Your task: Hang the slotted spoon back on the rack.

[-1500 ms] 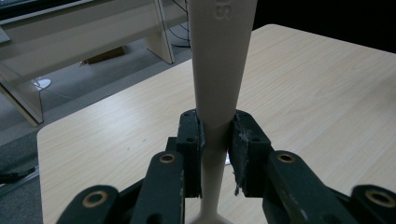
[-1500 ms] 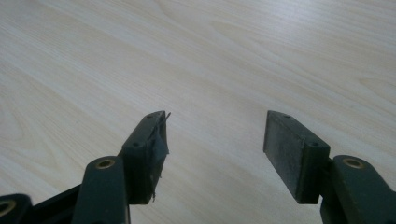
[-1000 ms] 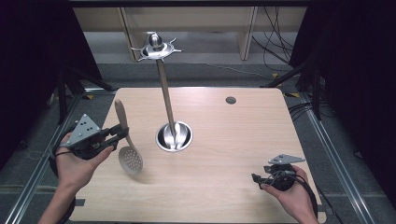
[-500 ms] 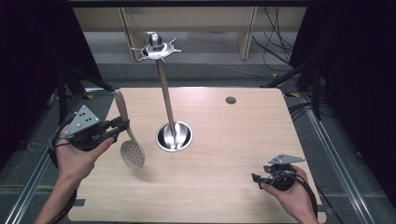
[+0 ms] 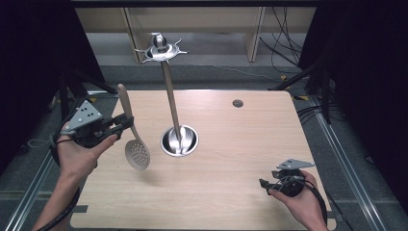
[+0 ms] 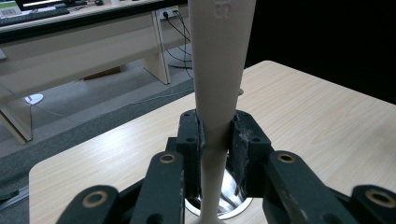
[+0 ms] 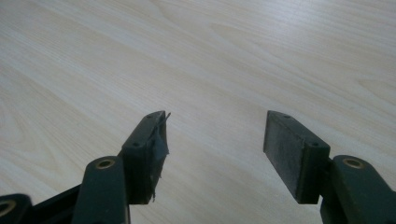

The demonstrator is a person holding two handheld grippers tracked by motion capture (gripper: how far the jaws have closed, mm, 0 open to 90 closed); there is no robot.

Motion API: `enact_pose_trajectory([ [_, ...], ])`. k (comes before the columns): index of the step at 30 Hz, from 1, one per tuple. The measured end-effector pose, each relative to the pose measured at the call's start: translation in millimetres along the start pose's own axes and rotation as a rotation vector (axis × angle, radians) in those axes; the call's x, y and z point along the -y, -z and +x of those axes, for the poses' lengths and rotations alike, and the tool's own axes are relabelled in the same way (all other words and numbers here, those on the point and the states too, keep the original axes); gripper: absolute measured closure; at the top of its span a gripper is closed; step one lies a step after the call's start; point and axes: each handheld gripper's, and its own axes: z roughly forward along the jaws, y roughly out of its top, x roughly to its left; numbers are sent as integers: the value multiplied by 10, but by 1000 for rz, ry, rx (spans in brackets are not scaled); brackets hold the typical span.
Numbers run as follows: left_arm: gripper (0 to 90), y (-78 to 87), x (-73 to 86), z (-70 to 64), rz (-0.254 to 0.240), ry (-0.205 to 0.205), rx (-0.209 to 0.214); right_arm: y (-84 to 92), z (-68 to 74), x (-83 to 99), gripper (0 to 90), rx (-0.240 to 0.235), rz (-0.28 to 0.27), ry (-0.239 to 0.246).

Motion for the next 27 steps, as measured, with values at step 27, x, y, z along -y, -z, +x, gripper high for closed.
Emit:
enact_pose_trajectory([
  [27,740,-116,-217,58,37,30,24,4,0,0,402,5,-5,9],
])
